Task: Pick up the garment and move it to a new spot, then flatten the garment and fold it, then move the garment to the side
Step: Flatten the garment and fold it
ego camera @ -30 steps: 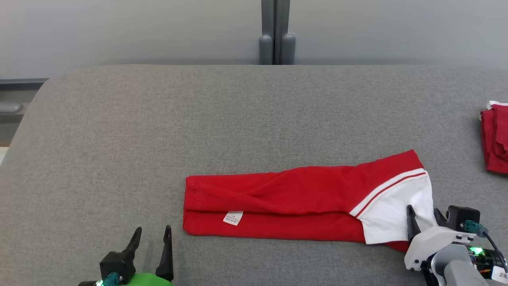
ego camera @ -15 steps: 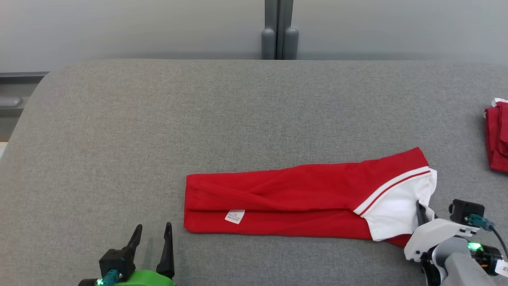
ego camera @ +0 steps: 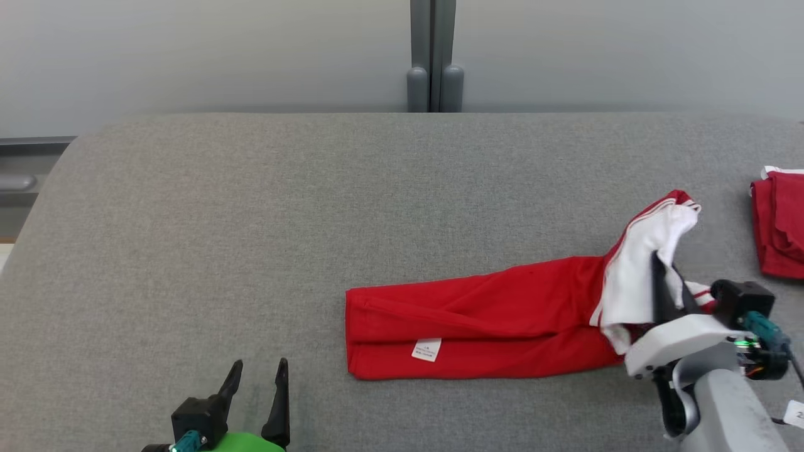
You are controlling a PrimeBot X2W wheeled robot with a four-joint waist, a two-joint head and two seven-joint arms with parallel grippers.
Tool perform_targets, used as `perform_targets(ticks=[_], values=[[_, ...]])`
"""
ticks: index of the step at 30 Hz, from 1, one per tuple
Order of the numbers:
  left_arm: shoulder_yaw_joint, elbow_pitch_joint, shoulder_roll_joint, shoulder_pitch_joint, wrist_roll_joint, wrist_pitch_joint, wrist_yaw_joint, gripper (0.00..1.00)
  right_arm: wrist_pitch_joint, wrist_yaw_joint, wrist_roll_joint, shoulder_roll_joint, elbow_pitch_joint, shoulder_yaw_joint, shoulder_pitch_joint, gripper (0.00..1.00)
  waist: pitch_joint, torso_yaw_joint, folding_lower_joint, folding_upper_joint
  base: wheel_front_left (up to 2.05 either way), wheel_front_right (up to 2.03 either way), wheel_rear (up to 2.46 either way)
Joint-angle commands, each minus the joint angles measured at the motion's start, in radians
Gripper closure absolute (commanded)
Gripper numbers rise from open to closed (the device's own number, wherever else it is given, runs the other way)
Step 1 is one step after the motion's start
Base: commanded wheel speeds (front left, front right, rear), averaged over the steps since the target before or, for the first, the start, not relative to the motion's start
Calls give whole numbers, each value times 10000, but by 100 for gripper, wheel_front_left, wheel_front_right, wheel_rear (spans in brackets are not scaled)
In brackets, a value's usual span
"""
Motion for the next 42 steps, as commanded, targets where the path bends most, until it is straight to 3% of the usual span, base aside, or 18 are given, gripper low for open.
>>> perform_targets(ticks=[1,8,13,21,22,24,26,32,42], values=[[-5,6,33,135,-57,4,-42,0,-15,-9,412,29,-184,527,181,100,-139,143,1,0,0,0,0],[-176,51,31,29,100,4,-39,0,-14,-9,2353,10,-529,3838,275,100,-257,700,1,0,0,0,0],[-404,155,30,-115,99,4,-40,0,-16,-7,3471,9,-246,5568,-165,100,-219,1223,1,0,0,0,0],[-615,307,30,-23,-36,6,-40,0,-17,-9,4516,14,518,7027,-705,100,-255,1833,1,0,0,0,0],[-607,333,30,-14,-35,5,-40,0,-17,-9,4650,10,584,7131,-762,79,-257,1855,1,0,0,0,0],[-576,366,30,-17,-45,5,-40,0,-17,-9,4980,9,626,7280,-884,0,-252,1872,1,0,0,0,0],[-525,399,30,-10,-50,5,-40,0,-17,-7,5317,13,466,7480,-966,0,-266,1846,1,0,0,0,0],[-250,414,30,-131,17,6,55,0,-15,-9,5266,-2,-269,6856,-896,0,-409,1449,1,0,0,0,0],[174,81,29,-242,485,5,118,0,-15,-9,1852,15,-444,3152,293,0,-561,336,1,0,0,0,0]])
